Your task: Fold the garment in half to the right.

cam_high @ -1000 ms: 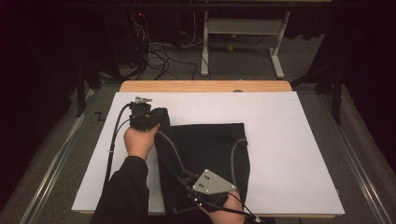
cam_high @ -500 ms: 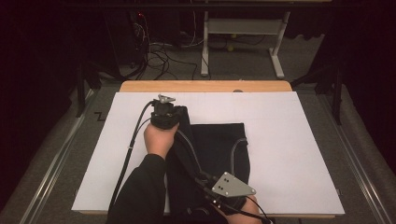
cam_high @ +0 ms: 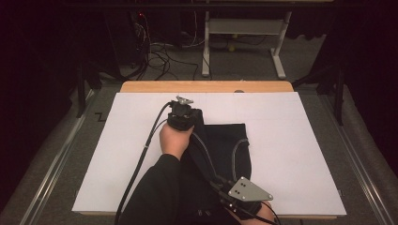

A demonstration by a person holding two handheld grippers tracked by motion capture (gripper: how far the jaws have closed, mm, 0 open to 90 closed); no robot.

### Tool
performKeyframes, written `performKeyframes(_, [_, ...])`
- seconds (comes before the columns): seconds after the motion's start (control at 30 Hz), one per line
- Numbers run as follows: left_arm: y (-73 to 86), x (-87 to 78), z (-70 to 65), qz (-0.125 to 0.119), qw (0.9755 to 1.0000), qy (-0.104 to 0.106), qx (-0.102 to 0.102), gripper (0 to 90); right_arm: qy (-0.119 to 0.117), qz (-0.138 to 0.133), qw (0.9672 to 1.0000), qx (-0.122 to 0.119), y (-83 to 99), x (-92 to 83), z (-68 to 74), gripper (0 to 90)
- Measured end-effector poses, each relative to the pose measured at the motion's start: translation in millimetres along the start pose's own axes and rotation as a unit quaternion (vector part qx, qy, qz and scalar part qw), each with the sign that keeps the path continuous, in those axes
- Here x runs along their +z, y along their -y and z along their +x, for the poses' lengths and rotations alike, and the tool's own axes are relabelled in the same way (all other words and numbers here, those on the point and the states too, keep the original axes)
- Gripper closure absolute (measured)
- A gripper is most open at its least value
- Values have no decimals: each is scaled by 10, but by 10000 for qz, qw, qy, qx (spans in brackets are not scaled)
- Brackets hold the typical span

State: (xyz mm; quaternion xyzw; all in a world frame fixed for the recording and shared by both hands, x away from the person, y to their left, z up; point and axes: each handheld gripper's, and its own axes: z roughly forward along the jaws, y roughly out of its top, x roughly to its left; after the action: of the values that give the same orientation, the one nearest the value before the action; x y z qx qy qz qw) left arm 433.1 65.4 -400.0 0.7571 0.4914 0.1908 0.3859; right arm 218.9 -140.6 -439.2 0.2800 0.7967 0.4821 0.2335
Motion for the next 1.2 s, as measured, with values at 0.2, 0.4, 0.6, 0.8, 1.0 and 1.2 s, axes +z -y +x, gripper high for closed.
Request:
performKeyframes(0.2, [-32,68,-135,72,10000,34,48,719,81,51,9999,60,84,-79,-55,729])
performKeyframes(0.4, [-76,127,-300,148,9997,35,185,718,145,68,9998,99,144,-174,-84,725])
performKeyframes(0.6, [-83,194,-376,187,9997,67,129,714,204,136,9995,200,204,-235,-126,717])
performKeyframes(0.8, [-87,270,-430,244,9995,197,11,706,268,276,9990,240,292,-267,-177,716])
performKeyframes(1.0, [-89,340,-551,255,9992,298,36,698,316,388,9985,221,351,-323,-187,717])
performKeyframes(1.2, [-95,404,-650,289,9990,329,101,690,327,444,9982,228,392,-368,-191,716])
